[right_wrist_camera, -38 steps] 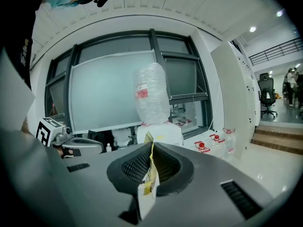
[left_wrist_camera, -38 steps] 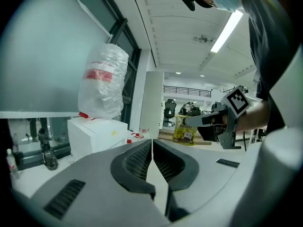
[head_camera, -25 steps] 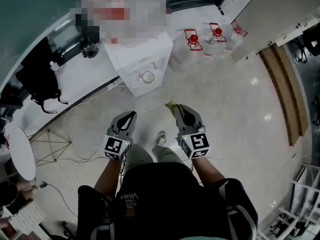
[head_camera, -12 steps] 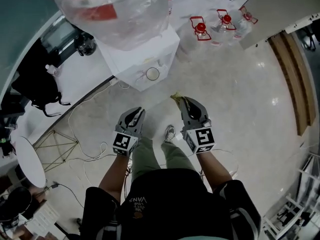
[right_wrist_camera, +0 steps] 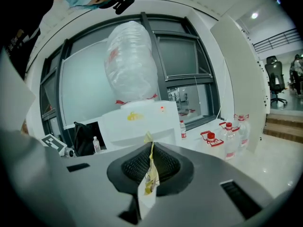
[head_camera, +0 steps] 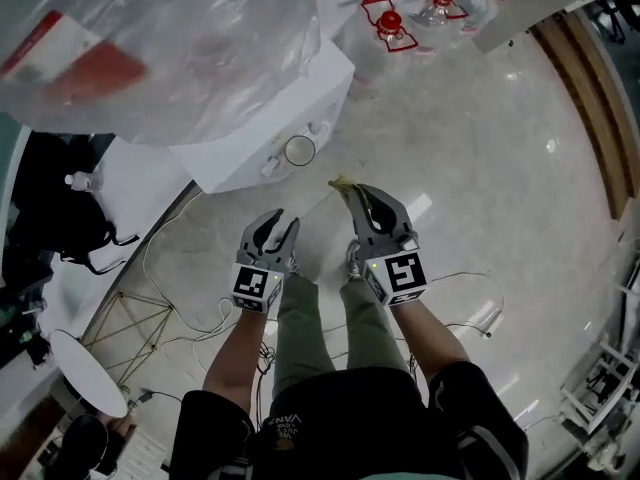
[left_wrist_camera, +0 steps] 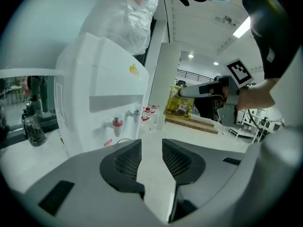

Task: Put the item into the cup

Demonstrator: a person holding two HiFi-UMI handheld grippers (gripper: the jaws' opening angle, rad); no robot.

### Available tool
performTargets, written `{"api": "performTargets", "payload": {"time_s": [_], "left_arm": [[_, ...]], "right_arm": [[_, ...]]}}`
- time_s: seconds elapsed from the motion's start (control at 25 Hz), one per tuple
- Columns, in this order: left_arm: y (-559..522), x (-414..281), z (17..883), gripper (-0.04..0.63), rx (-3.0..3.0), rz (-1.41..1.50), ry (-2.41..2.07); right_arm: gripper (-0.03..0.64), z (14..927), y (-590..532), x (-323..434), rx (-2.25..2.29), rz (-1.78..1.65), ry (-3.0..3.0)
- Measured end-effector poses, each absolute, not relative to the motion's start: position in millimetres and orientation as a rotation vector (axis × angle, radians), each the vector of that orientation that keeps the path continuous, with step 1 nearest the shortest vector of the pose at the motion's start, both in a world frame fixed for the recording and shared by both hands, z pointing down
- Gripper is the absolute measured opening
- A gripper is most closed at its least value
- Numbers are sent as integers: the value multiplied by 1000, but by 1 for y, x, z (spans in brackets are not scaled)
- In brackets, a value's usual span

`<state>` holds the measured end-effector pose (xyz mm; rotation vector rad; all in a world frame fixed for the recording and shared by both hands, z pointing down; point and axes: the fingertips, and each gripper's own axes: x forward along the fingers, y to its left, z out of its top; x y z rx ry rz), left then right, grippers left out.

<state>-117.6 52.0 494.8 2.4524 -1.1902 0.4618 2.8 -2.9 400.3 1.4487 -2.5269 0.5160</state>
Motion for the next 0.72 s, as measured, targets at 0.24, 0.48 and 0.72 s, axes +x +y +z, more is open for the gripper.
{"api": "performTargets", "payload": {"time_s": [0.24,0.48,0.72], "left_arm": [[23,-116,534,185,2443,459,-1178],[3,-114,568,249,2425,458,-1180],[-13,-114,602,281,2398,466,-1203]], "right_arm": [[44,438,-31,-2,1487,518,-2529],[46,458,-56,-12,1501,444,-2597],[46,485,-71,-31,1419,331,-2629]]}}
